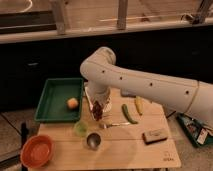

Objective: Place grapes in red bowl

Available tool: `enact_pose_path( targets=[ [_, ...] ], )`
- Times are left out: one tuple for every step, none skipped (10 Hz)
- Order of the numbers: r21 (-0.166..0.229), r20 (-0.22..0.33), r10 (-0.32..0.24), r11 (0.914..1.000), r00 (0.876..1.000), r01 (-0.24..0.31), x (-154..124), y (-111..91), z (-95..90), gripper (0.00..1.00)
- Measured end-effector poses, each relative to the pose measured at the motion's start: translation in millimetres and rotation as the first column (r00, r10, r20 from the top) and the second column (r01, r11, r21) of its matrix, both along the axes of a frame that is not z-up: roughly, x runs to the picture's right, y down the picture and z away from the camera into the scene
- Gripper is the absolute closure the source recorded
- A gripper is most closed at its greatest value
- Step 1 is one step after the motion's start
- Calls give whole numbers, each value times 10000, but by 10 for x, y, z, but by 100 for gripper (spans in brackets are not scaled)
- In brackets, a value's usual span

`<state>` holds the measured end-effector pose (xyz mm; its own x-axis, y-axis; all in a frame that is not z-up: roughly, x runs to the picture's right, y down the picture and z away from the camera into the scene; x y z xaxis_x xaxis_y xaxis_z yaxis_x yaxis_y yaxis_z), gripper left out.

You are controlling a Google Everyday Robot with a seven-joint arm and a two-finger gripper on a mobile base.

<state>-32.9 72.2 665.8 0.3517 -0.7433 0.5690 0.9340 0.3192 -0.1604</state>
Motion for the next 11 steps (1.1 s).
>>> enact_pose_path(
  targets=[
    [-16, 80, -81, 10000, 9999, 81, -44, -18, 17, 97],
    [-21, 142, -180, 9998, 9997, 180, -68, -46, 39, 97],
    [-13, 176, -197, 9998, 9997, 197, -82, -62, 52, 97],
    [10, 238, -220, 9998, 9995, 220, -65, -107, 85, 97],
    [2, 272, -231, 9997, 9994, 231, -40, -149, 111, 97],
    [21, 335, -266, 9996, 9991, 266, -35, -195, 149, 97],
    [49, 387, -357, 9994, 9986, 355, -33, -237, 181, 97],
    [47, 435, -438, 9990, 9981, 437, -46, -252, 191, 97],
    [33, 491, -507, 9987, 9975, 506, -60, -275, 204, 97],
    [77, 554, -609, 9981, 9966, 606, -72, -330, 233, 97],
    [72, 628, -672, 9977, 9958, 668, -87, -363, 256, 97]
  ],
)
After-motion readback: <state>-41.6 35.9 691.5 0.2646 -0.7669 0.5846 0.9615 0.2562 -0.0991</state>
